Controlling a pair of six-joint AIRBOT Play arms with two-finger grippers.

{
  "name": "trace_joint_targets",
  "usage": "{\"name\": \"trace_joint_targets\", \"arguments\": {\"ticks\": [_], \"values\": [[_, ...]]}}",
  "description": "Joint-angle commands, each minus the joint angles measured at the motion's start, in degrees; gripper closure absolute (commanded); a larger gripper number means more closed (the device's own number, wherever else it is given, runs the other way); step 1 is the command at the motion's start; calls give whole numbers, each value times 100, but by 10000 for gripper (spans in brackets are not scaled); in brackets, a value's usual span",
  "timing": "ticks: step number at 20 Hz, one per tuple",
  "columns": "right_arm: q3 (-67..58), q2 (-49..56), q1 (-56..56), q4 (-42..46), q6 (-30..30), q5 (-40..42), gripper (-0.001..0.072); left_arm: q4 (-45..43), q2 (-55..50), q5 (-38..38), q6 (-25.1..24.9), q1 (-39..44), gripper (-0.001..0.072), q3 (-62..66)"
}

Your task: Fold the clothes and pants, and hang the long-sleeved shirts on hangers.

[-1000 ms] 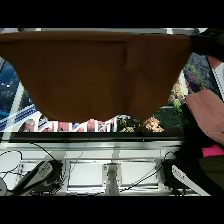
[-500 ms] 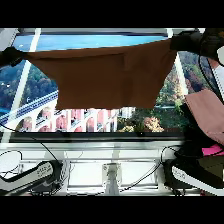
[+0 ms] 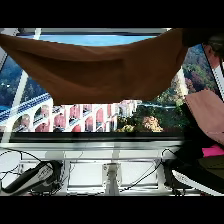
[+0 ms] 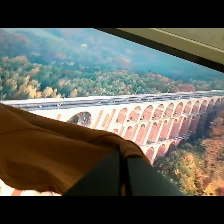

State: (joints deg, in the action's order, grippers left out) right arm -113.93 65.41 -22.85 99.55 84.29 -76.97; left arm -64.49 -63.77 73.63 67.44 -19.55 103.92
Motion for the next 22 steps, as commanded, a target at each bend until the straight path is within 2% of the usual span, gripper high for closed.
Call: {"name": "trace_joint_targets", "arguments": {"ticks": [1, 4, 6, 9, 11, 14, 16, 19, 21, 22], "values": [[-439, -144, -1034, 1150, 72, -743, 701, -323, 706, 52, -232, 17, 693, 166], [-439, -155, -1700, 1812, 118, -490, 700, -494, 1014, -531, -227, 17, 695, 164], [-389, -133, -1749, 1928, 118, -42, 700, -487, 964, -614, -225, 17, 695, 164], [-374, 31, -1718, 2632, 122, 354, 700, -444, 531, -619, -223, 20, 695, 162], [-372, 280, -1272, 2802, 125, 514, 700, -380, 0, -748, -225, 24, 695, 162], [-317, 885, -55, 2549, 555, 597, 700, -382, -1069, -787, -114, 125, 694, 160], [-17, 1314, 863, 1720, 682, 647, 700, -361, -1801, -793, -52, 199, 693, 160], [444, 1950, 2063, -868, 640, 752, 699, -358, -2743, -811, -57, 345, 692, 160], [719, 2317, 2538, -2439, 254, 1204, 699, -361, -3215, -931, -55, 472, 692, 160], [802, 2465, 2640, -2889, -107, 1421, 699, -361, -3399, -1040, -55, 542, 692, 160]]}}
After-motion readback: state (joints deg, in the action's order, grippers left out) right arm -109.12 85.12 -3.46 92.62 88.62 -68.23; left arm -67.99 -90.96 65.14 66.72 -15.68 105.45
